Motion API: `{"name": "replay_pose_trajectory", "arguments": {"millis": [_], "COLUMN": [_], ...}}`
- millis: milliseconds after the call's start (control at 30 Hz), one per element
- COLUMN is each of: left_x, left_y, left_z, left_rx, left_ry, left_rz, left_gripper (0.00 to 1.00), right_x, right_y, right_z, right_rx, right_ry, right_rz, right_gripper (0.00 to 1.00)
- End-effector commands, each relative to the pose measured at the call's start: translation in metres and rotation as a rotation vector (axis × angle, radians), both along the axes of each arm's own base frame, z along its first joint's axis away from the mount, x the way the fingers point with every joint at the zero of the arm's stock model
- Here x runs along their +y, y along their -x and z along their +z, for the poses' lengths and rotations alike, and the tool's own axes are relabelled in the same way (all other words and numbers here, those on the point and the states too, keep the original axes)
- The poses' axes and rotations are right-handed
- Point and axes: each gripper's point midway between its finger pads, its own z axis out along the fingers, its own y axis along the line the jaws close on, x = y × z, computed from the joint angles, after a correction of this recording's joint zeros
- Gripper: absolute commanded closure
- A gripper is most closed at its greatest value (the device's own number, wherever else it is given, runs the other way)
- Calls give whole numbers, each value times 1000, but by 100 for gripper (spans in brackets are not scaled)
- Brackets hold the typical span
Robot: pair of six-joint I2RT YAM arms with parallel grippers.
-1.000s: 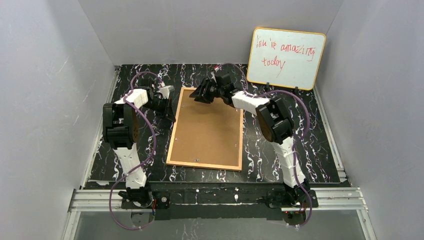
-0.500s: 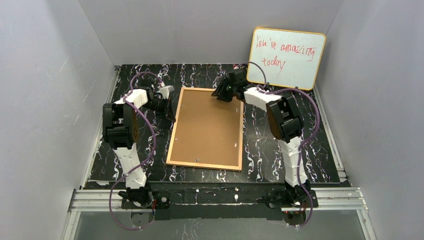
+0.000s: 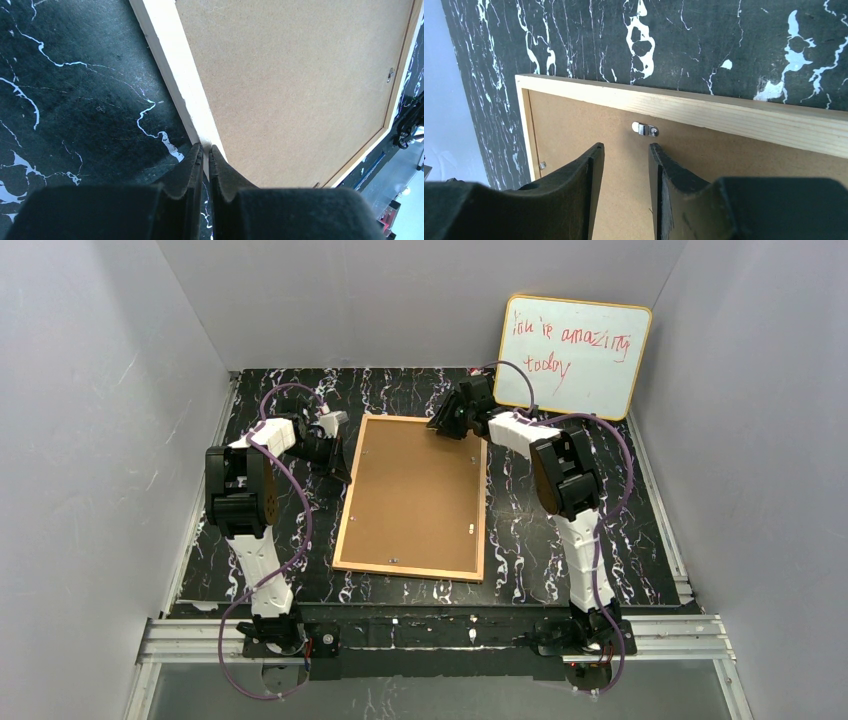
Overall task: Put the photo into the frame
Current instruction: Install the photo frame at the center of the board.
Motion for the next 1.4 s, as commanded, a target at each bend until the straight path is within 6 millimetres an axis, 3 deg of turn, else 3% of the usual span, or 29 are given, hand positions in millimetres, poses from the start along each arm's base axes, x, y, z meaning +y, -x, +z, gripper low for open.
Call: {"name": "replay_pose_trajectory", "arguments": {"millis": [0,567,1100,1233,1367], "left_x": [14,14,13,12,13], "left_y": [23,22,24,24,23], "left_z": [-31,-33,-35,-33,-24], "left_rx": [90,95,100,100,99], "left_ry": [-100,-100,-92,-90,-84], "left_rz": [-26,-27,-40,-42,-64], "left_gripper": [99,100,100,100,100], "right_x": [3,4,18,25,18], "right_y": [-10,-27,-26,-22,-26], "right_z": [-6,-4,-5,11,57], "right_rx": [-13,-67,-71,-100,-165], "right_ry": [3,-14,-81,-140,-163], "right_rz": [-17,-54,-9,26,42], "right_gripper": [54,59,61,58,46]}}
